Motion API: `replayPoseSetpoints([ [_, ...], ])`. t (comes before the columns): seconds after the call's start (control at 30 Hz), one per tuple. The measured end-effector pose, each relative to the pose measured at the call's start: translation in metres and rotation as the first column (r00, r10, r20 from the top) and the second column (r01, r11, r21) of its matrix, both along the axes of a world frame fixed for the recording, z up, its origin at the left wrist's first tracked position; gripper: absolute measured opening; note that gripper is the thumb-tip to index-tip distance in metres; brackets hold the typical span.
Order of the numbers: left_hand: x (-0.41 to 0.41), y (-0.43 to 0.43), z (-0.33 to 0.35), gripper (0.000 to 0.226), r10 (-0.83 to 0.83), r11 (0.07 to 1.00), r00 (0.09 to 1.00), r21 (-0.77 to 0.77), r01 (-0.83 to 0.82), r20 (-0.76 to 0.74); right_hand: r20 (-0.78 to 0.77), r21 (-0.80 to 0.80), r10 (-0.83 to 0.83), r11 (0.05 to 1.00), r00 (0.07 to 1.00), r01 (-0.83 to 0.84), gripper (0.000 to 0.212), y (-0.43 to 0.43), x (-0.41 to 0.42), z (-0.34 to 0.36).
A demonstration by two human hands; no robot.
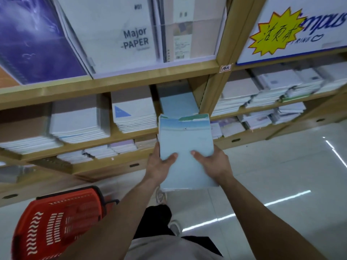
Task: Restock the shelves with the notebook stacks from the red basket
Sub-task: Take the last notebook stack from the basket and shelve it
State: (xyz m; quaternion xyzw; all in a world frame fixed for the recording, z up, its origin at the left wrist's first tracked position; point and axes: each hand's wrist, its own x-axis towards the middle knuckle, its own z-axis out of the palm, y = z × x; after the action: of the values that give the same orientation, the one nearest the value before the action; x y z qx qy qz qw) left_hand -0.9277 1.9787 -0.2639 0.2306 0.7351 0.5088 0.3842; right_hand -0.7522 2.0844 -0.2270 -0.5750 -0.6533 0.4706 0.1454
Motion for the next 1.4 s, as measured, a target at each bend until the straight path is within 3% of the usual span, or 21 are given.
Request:
replayPoseSetpoints([
  [0.17, -0.016, 0.043, -0.011, 0.049, 0.028, 0.999, 0.999, 0.020, -0.029, 0.036, 0.016, 0.030, 0.033, 0.999, 0.999, -0.034, 0.058, 0.048, -0.022, -0.002],
  [0.33, -0.038, 0.073, -0.020, 0.063, 0.071, 0.997, 0.997, 0.010, -0.071, 0.008, 0.040, 0.035, 0.090, 0.995, 0.995, -0.091, 0.053, 0.084, -0.048, -0.004],
  [0.47, -0.054, 0.095, -0.021, 0.057, 0.067, 0.998, 0.998, 0.013, -0.067, -0.006, 0.069, 0.047, 0.109, 0.993, 0.992, -0.112, 0.067, 0.105, -0.064, -0.016],
  [0.83, -0.058, 0.140, -0.027, 0.045, 0.171, 0.984, 0.985, -0.039, -0.172, -0.040, 0.050, -0.010, 0.131, 0.991, 0.990, -0.130, 0.062, 0.153, -0.082, -0.044],
  [0.97, -0.053, 0.145, -0.040, 0.050, 0.206, 0.977, 0.978, -0.051, -0.206, -0.019, 0.041, -0.056, 0.147, 0.988, 0.988, -0.145, 0.066, 0.163, -0.076, -0.065],
  [1.07, -0.054, 0.149, -0.041, 0.051, 0.240, 0.970, 0.968, -0.057, -0.236, 0.070, -0.095, -0.173, 0.079, 0.980, 0.992, -0.095, 0.050, 0.159, -0.066, -0.072],
  [1.17, -0.055, 0.151, -0.038, 0.051, 0.260, 0.965, 0.955, -0.060, -0.254, 0.143, -0.231, -0.243, 0.062, 0.963, 0.971, -0.119, 0.054, 0.148, -0.050, -0.080],
  [1.27, -0.055, 0.149, -0.040, 0.051, 0.251, 0.968, 0.958, -0.065, -0.244, 0.137, -0.266, -0.286, 0.146, 0.932, 0.953, -0.223, 0.063, 0.142, -0.039, -0.095],
  [1.4, -0.050, 0.141, -0.041, 0.046, 0.305, 0.952, 0.933, -0.086, -0.294, 0.189, -0.221, -0.225, 0.178, 0.947, 0.959, -0.227, 0.069, 0.143, -0.039, -0.097],
])
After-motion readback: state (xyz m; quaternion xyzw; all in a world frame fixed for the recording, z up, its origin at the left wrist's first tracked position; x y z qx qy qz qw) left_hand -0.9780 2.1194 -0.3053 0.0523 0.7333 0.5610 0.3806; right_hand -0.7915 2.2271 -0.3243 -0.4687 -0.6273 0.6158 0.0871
